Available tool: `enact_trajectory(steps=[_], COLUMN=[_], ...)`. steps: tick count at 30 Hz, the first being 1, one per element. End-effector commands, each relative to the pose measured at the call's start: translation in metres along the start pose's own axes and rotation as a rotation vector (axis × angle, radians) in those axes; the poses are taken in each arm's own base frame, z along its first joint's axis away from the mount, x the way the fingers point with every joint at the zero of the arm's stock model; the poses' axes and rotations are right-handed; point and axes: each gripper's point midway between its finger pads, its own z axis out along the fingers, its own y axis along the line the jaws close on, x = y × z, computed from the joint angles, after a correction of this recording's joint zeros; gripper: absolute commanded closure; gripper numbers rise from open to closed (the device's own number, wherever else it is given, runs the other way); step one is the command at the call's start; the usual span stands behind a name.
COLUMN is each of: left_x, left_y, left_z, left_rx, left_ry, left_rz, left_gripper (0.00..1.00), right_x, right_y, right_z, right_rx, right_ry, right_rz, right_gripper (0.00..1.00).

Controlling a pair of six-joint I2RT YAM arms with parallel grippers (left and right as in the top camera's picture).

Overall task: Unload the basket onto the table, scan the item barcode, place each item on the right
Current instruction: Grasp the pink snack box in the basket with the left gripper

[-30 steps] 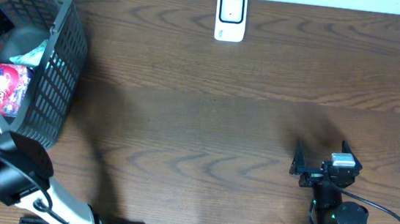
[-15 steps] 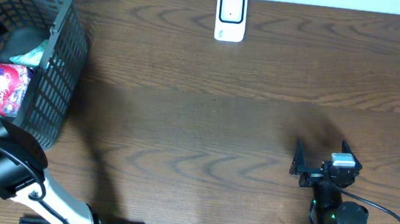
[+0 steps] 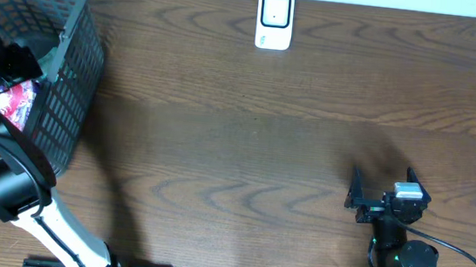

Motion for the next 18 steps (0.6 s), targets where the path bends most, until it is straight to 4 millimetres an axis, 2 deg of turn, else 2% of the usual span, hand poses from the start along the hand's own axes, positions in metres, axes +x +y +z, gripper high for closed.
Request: enact_trajectory(steps=[1, 7, 12, 14, 15, 16, 18], left_x=[0.012, 0.029, 0.041, 0.042, 0.041, 0.04, 0.039], left_y=[0.01, 0.029, 0.029, 0.029, 0.029, 0.029, 0.029], left_z=[0.01, 0.035, 0.055, 0.058, 0.058, 0.058, 0.058], left_rx=[-0.091, -0.21, -0.215, -0.215, -0.215, -0.215, -0.215], left_ry=[0.034, 0.073, 0.092, 0.089, 0.086, 0.079, 0.075], left_rz=[0.075, 0.085, 0.088, 0.088, 0.087, 0.085, 0.085], left_gripper=[0.17, 0.17, 0.19, 0.3, 0.43, 0.61, 0.85], right_x=[0.0, 0.0, 0.0, 0.0, 0.0, 0.0, 0.0], right_y=[0.002, 0.002, 0.002, 0.002, 0.002, 0.002, 0.002], right_z=[0.0, 0.0, 0.0, 0.0, 0.0, 0.0, 0.0], right_rx=[-0.009, -0.009, -0.008, -0.008, -0.009, -0.008, -0.009], right_ry=[-0.002, -0.002, -0.002, -0.002, -0.002, -0.002, -0.002], right_rz=[-0.002, -0.002, -0.002, -0.002, -0.002, -0.002, -0.002], right_gripper=[0.01, 0.01, 0.01, 0.01, 0.01, 0.01, 0.01])
